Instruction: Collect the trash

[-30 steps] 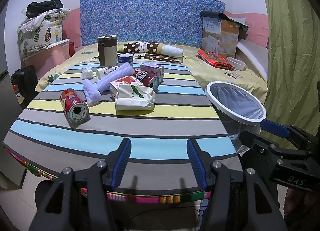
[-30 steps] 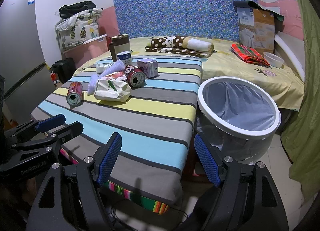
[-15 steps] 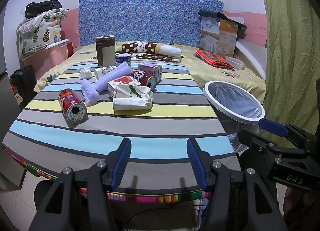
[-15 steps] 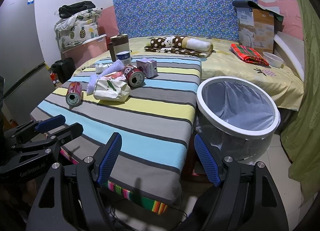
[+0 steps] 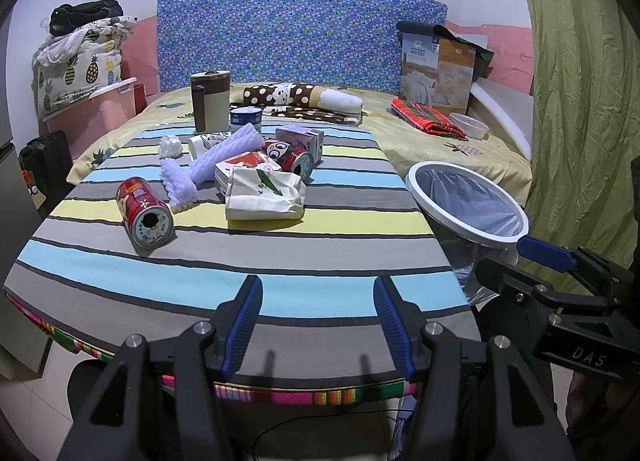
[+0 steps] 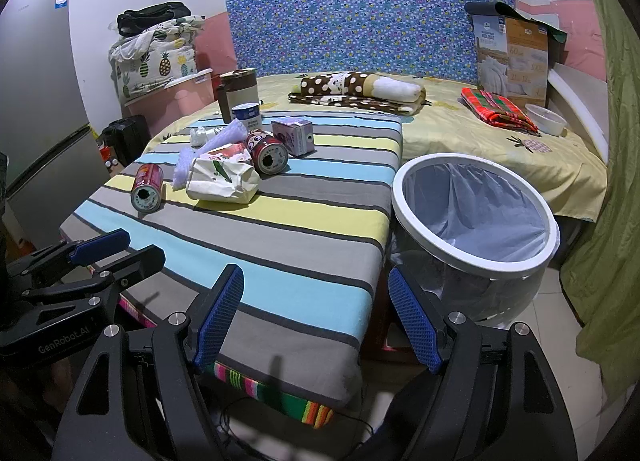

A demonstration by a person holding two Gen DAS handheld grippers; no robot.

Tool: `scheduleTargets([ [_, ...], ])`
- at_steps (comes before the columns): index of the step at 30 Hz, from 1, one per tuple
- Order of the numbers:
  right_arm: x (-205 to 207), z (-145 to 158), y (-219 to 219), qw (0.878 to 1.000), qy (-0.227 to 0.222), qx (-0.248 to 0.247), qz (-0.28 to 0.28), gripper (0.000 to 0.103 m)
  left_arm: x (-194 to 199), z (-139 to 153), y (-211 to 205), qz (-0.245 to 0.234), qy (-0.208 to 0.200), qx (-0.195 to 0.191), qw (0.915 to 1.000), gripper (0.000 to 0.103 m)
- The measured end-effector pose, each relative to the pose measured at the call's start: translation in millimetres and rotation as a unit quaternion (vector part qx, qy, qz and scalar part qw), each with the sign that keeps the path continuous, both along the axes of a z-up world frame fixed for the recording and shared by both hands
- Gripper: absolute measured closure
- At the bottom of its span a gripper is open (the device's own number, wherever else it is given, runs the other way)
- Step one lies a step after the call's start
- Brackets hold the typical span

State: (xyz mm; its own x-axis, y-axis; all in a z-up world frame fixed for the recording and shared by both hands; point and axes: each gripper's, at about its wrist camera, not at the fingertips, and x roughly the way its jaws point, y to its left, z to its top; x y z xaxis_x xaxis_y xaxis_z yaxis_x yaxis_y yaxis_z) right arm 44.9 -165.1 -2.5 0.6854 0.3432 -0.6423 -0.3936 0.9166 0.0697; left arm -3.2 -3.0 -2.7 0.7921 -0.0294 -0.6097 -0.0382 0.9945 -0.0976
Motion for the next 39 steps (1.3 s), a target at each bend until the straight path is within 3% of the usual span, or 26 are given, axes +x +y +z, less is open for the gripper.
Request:
scheduleTargets([
  [39, 0.7, -1.1, 0.0, 1.0, 0.0, -0.003, 0.0, 0.027, 3.6, -1.8, -0.6, -0.009, 0.007, -0.004, 0.9999, 0.043],
])
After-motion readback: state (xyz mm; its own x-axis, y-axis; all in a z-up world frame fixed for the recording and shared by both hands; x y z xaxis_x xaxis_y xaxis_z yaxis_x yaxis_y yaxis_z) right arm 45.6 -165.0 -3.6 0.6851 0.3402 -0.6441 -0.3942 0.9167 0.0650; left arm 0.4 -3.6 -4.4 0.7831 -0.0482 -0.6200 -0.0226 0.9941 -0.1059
